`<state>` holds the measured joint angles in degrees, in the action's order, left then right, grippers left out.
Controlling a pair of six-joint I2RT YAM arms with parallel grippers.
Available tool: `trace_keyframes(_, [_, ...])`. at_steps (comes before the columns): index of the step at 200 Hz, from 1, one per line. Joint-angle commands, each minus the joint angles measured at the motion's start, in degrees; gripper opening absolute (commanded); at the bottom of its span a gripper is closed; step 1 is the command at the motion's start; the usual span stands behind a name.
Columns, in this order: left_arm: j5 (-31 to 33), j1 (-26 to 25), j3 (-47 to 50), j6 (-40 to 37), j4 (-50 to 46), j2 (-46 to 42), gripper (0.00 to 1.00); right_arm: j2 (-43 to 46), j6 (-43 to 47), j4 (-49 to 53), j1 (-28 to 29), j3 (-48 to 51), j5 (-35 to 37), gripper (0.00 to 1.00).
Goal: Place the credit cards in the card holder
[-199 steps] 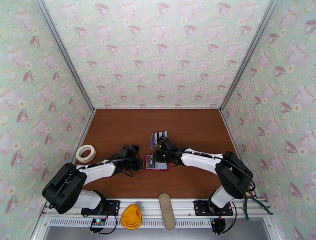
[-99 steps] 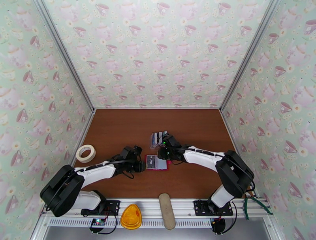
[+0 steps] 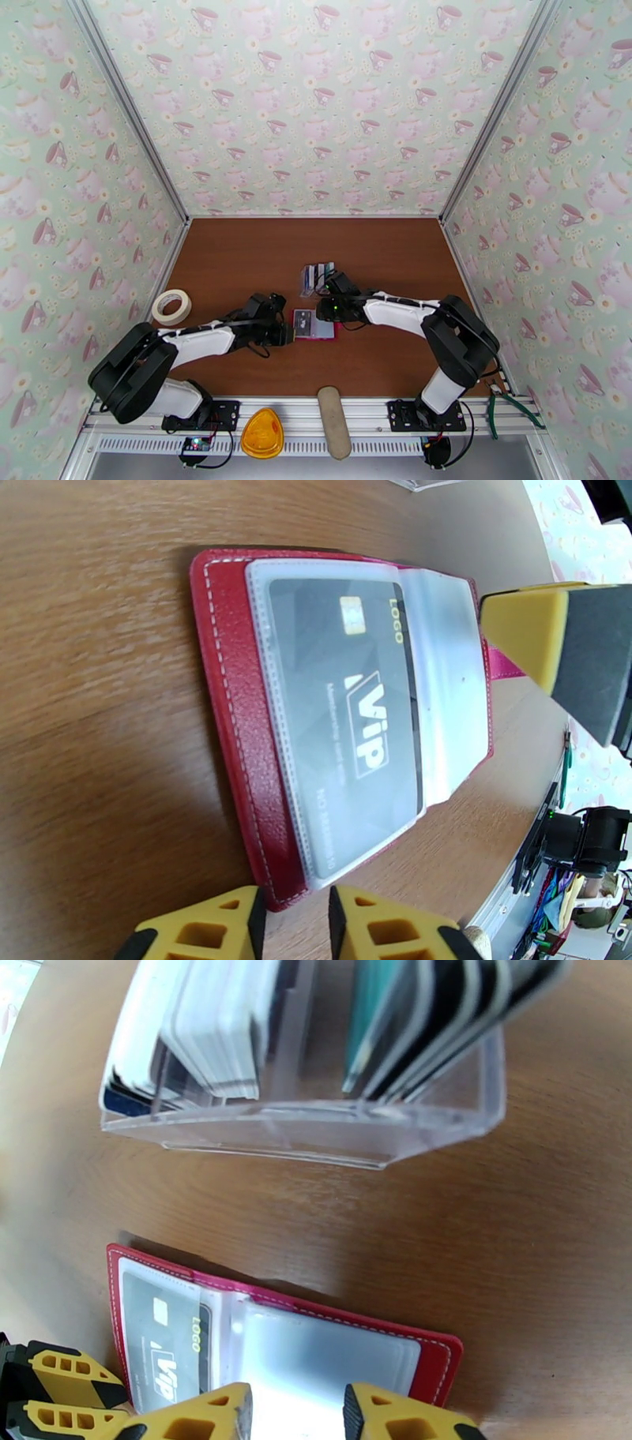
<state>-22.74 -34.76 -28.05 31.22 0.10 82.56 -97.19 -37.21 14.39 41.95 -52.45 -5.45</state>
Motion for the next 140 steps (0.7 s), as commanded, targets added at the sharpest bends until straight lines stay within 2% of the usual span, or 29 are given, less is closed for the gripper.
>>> trace_keyframes(1, [-0.12, -0.31, 1.09, 0.51, 1.08, 1.04, 0.3, -1.51, 0.08, -1.03, -0.06, 0.36, -2.14, 0.36])
trace_keyframes(82, [-0.07, -0.26, 0.91, 0.39, 1.55, 0.84, 0.32, -0.9, -2.42, -2.73, 3.09, 2.52, -3.15, 0.34])
trace_keyframes(140, [-3.04, 0.19, 1.03, 0.96, 4.72, 0.85, 0.46, -1.04, -5.55, -8.18, 3.7, 3.62, -7.9, 0.34])
